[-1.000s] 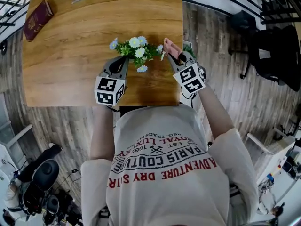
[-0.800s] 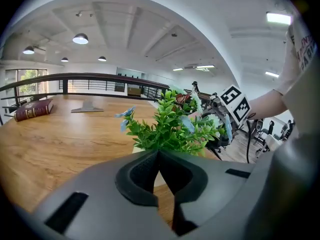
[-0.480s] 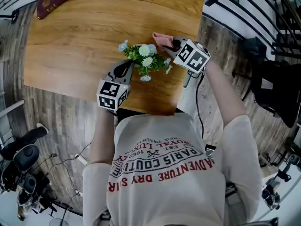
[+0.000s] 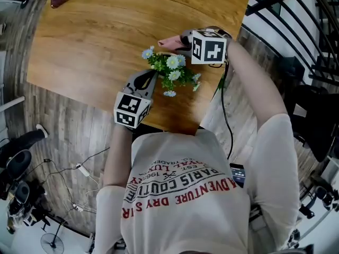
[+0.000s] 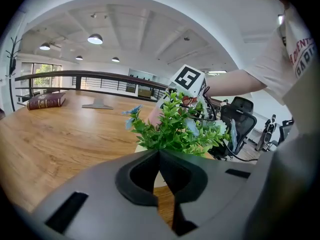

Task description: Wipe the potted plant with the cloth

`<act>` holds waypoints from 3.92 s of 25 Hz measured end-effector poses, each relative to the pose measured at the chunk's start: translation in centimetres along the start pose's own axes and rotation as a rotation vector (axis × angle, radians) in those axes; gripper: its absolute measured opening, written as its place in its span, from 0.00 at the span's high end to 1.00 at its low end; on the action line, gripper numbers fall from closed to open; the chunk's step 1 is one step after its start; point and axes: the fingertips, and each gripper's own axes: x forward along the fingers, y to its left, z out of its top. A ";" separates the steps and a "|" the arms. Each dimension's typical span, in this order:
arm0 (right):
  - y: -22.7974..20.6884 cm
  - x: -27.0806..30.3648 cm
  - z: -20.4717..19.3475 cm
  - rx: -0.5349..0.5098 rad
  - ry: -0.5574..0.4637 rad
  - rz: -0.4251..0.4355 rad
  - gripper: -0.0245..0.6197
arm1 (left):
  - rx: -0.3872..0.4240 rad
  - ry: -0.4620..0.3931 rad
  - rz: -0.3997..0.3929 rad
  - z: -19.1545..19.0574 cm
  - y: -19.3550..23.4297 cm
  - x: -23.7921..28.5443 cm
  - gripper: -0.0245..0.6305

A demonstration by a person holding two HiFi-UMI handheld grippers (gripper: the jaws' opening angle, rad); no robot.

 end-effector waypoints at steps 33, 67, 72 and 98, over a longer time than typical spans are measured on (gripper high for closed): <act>6.9 1.2 -4.4 0.200 -0.032 0.037 0.91 | -0.029 -0.040 -0.011 -0.1 0.2 -0.2 0.94; -0.6 -9.2 17.8 0.891 -0.435 -0.973 0.91 | 0.340 -0.243 -0.193 11.0 11.9 -12.6 0.94; -0.8 -3.0 18.8 0.998 -0.368 -0.972 0.90 | 0.351 -0.198 -0.279 9.3 14.6 -12.6 0.94; 2.3 6.6 6.9 1.738 -0.211 -1.375 0.90 | 0.372 -0.050 -0.429 2.5 16.8 -10.6 0.94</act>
